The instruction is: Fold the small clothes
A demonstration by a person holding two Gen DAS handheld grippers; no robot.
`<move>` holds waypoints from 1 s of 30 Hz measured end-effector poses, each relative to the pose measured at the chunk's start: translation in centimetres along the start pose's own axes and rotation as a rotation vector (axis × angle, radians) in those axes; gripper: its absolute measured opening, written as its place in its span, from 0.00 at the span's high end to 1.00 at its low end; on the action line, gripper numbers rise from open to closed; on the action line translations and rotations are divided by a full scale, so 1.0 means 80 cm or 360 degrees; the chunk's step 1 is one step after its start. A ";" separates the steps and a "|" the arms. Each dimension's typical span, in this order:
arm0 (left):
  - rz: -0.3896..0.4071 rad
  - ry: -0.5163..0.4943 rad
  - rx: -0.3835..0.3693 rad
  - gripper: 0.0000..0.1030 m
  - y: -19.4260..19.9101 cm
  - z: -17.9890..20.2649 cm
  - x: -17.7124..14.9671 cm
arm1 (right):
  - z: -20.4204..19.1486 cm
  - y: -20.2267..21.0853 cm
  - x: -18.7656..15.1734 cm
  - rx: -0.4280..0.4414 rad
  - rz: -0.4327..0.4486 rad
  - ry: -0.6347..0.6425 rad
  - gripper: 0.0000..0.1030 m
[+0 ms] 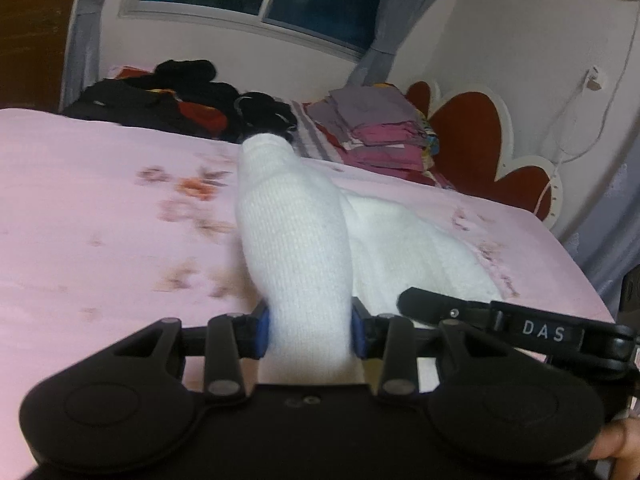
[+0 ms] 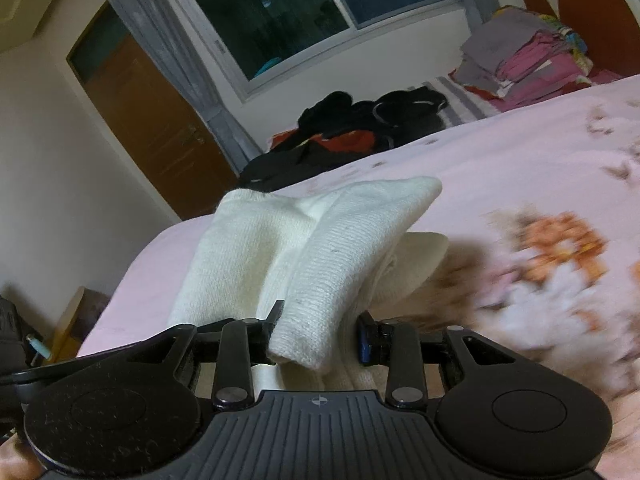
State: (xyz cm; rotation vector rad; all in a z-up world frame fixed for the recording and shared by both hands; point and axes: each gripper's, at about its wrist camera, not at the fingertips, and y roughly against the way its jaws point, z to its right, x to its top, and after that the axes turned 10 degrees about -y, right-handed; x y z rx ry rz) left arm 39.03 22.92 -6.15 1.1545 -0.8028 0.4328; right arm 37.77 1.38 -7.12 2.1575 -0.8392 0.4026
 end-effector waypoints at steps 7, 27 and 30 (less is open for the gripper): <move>-0.0007 0.0025 0.0072 0.65 0.016 -0.087 -0.002 | -0.071 -0.075 -0.033 0.0047 -0.0056 0.0025 0.68; -0.0122 0.0094 0.0222 0.55 -0.051 -0.167 -0.037 | -0.003 -0.183 -0.021 0.0035 -0.0255 -0.0042 0.55; -0.0093 0.0085 0.0267 0.57 -0.039 -0.162 -0.033 | -0.003 -0.178 -0.008 0.0029 -0.0223 -0.0082 0.53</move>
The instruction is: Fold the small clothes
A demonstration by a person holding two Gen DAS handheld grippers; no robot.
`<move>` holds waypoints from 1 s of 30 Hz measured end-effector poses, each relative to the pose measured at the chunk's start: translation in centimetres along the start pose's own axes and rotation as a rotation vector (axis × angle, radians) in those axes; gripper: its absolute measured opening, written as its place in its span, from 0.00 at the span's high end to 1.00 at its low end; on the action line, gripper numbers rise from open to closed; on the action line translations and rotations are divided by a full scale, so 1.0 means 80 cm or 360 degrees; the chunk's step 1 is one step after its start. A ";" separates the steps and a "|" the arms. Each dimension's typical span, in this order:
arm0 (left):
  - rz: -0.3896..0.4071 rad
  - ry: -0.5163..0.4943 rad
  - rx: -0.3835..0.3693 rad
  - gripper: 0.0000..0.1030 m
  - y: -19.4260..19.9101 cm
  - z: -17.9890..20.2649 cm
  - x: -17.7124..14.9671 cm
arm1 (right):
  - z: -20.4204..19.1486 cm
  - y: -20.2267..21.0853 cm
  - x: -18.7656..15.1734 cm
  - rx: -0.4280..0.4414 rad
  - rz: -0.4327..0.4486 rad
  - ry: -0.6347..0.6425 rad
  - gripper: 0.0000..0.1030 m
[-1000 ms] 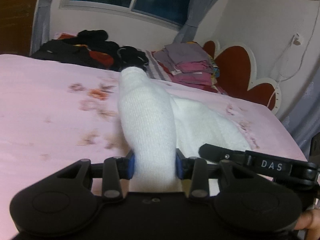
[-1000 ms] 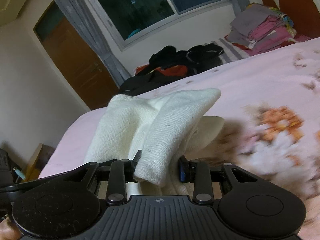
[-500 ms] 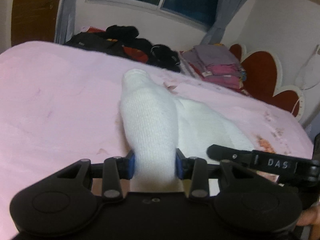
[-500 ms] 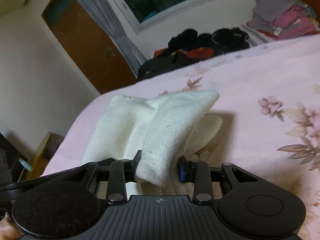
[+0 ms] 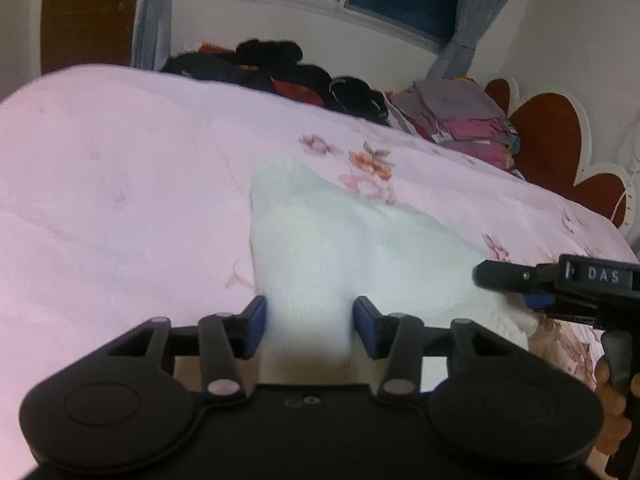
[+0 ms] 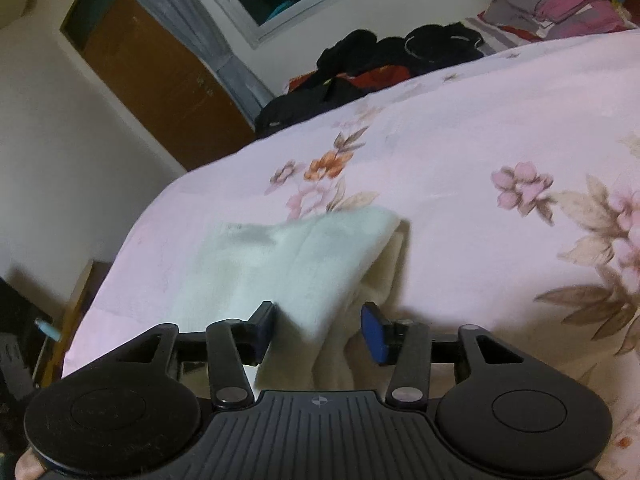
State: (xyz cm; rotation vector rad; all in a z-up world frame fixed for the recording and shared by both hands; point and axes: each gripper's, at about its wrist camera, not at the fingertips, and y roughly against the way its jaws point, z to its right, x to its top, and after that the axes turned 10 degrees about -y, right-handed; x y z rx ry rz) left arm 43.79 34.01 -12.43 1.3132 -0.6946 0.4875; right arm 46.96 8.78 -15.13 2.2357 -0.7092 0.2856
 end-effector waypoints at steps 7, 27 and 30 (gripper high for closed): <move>0.0010 0.0031 0.0080 0.57 -0.002 -0.002 0.011 | -0.006 -0.019 0.018 -0.0044 0.0021 -0.0037 0.52; -0.0025 -0.0044 0.0155 0.51 0.009 0.019 0.006 | -0.027 0.002 0.001 -0.0271 0.0176 0.0259 0.68; 0.0006 -0.0072 0.0121 0.51 0.027 0.026 0.000 | -0.038 0.027 -0.011 -0.0230 0.0156 0.0275 0.68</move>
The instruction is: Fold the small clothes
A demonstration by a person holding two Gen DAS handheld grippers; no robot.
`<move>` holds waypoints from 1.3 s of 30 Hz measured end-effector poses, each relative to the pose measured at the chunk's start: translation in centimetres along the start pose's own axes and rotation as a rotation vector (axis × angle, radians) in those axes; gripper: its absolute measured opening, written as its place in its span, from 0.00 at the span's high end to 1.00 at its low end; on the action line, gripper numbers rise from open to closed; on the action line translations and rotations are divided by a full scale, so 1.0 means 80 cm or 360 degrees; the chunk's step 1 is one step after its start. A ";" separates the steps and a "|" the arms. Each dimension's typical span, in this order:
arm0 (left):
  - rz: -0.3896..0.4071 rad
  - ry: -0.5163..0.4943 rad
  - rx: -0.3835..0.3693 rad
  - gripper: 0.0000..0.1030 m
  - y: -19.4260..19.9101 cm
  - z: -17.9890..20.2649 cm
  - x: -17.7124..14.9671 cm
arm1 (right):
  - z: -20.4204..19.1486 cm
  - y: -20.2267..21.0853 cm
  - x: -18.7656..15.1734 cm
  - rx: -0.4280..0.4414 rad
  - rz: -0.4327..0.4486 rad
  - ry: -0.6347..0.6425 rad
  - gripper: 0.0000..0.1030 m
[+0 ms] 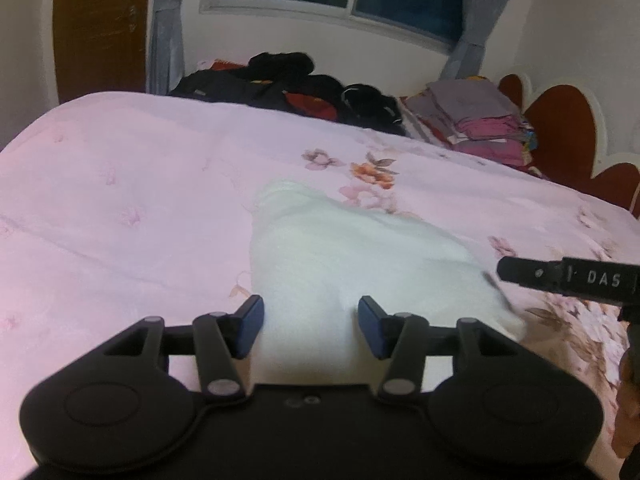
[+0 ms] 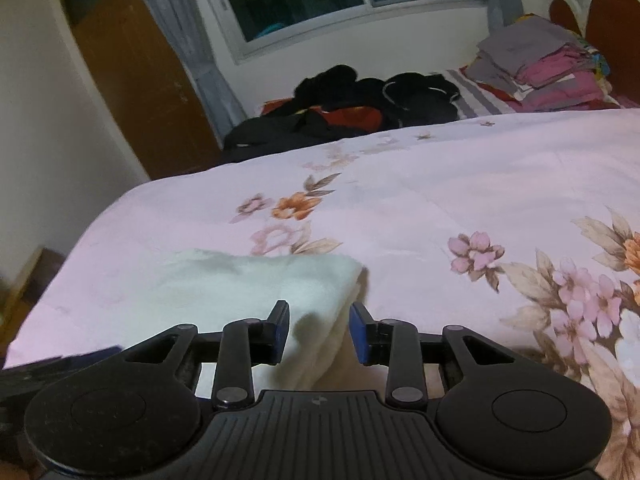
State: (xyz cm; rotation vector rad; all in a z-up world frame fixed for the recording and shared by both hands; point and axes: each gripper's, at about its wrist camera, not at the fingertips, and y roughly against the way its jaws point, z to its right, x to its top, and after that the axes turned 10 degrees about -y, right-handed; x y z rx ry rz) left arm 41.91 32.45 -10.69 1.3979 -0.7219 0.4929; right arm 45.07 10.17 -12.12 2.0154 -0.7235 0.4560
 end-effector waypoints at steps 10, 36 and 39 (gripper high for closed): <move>-0.0089 -0.0034 -0.0075 0.51 0.030 0.010 -0.058 | -0.010 0.044 -0.066 0.0058 -0.0106 0.0039 0.44; -0.0197 -0.0114 -0.0028 0.17 0.032 0.019 -0.083 | -0.028 0.050 -0.148 -0.0273 -0.0224 0.0170 0.82; -0.0200 -0.0153 0.0005 0.00 0.037 0.022 -0.086 | -0.029 0.053 -0.154 -0.0332 -0.0221 0.0181 0.74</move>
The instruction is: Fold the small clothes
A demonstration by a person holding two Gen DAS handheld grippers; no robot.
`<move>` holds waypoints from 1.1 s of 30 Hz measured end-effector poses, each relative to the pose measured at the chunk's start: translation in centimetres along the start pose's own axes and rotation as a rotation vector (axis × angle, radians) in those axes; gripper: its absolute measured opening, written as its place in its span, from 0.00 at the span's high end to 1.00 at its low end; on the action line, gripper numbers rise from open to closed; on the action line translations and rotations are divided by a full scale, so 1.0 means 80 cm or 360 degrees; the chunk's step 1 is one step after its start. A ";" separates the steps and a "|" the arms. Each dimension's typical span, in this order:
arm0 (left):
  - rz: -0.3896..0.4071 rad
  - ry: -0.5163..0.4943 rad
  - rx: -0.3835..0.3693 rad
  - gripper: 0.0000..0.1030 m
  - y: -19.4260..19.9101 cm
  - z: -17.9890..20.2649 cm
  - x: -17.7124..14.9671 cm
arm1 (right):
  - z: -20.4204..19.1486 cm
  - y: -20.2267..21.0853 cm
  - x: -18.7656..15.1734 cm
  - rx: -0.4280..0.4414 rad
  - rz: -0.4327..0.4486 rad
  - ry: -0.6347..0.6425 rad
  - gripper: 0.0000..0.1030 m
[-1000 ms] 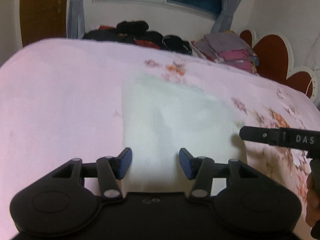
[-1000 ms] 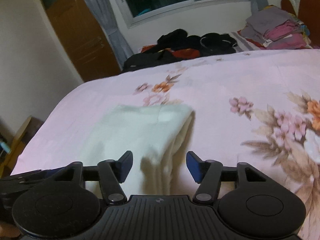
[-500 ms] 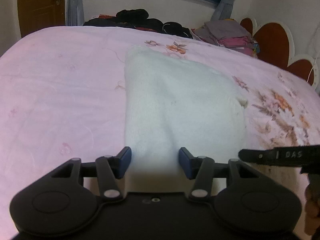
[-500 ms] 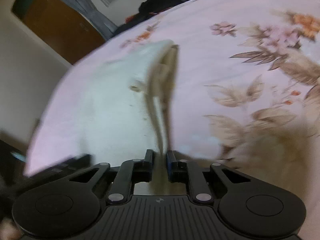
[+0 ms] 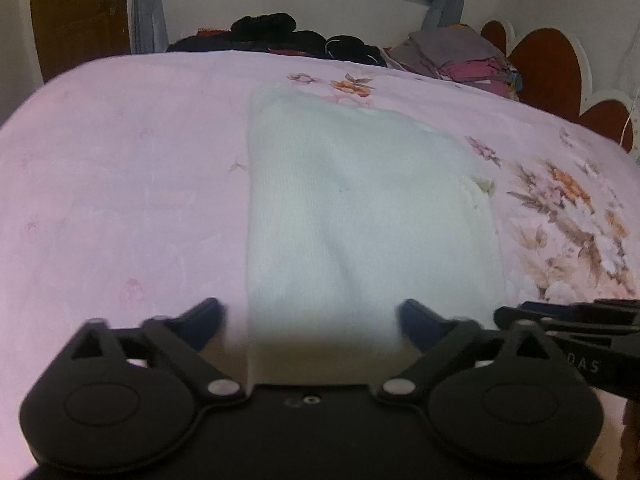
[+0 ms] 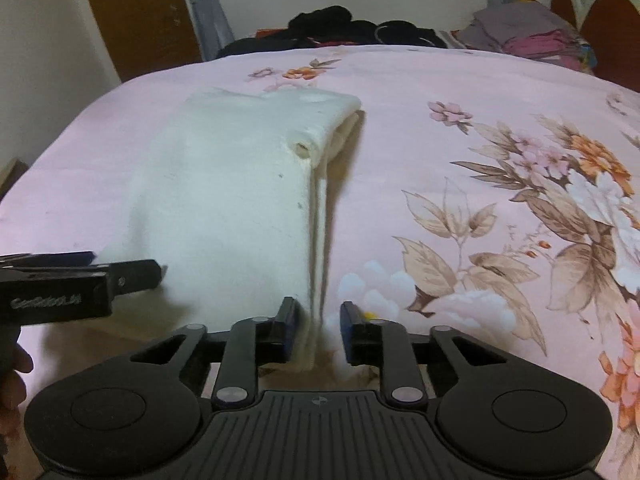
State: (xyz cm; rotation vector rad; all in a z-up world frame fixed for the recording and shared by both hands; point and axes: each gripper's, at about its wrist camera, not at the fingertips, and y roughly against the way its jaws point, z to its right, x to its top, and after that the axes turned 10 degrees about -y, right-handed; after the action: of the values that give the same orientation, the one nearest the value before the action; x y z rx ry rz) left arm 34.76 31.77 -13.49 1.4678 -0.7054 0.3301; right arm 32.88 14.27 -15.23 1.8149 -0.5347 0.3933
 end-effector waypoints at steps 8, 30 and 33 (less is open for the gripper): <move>-0.0129 0.0040 0.0200 0.00 0.014 -0.004 -0.005 | -0.009 -0.008 0.005 -0.0094 -0.0035 -0.0001 0.71; 0.0207 0.0006 0.0386 0.00 0.286 0.066 -0.047 | -0.019 0.225 -0.066 0.0213 0.0298 0.0059 0.20; 0.0213 0.0029 0.0380 0.00 0.320 0.093 -0.062 | -0.011 0.289 -0.095 0.0235 0.0355 0.0069 0.10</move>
State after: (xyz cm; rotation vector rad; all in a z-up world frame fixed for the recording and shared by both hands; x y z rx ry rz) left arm 13.70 28.34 3.28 1.6437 -0.7714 0.5450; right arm 14.00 10.57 -0.37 1.8888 -0.6960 0.6366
